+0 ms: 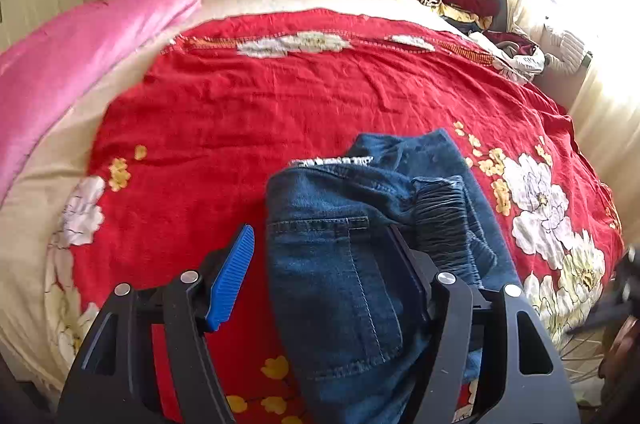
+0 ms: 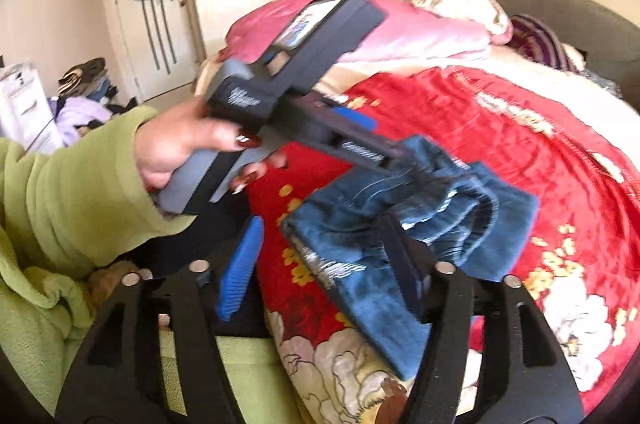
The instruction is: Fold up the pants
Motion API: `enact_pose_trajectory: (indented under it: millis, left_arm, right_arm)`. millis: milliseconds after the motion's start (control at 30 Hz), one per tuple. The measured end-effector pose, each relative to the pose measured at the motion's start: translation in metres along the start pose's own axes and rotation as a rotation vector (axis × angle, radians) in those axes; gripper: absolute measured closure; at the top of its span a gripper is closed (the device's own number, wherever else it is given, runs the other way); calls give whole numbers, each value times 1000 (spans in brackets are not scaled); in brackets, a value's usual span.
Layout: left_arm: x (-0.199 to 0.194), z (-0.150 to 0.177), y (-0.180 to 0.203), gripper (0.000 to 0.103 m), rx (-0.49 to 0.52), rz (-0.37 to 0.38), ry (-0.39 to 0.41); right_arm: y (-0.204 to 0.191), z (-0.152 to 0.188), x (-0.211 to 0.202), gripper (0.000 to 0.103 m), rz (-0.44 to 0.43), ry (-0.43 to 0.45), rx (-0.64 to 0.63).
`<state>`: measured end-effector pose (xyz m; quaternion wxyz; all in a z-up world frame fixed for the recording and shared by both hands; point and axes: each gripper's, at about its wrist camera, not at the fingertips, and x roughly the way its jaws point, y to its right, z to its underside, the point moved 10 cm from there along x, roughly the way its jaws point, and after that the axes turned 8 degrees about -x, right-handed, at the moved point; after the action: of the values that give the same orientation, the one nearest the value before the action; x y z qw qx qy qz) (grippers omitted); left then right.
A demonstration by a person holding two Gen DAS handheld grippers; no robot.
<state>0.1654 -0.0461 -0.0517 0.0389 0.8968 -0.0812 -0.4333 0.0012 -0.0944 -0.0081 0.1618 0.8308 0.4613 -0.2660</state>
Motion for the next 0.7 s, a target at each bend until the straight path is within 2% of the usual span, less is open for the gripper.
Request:
enact_pose_trajectory:
  millis: [100, 167, 200, 233, 267, 700]
  left_arm:
    - [-13, -2, 2, 37, -2, 1, 24]
    - [-20, -3, 3, 37, -3, 3, 37]
    - [-23, -3, 4, 34, -3, 1, 41]
    - [-26, -3, 4, 13, -2, -3, 46]
    - [-29, -4, 4, 9, -1, -10, 58]
    - [-52, -3, 4, 5, 6, -30, 114]
  right_arm:
    - [9, -4, -11, 35, 49, 24, 4]
    - [19, -7, -19, 33, 81, 45, 12]
    - [22, -8, -23, 29, 96, 51, 18]
    - [26, -9, -25, 27, 113, 57, 23]
    - [29, -9, -29, 27, 128, 65, 30]
    - [69, -17, -67, 14, 298, 130, 95]
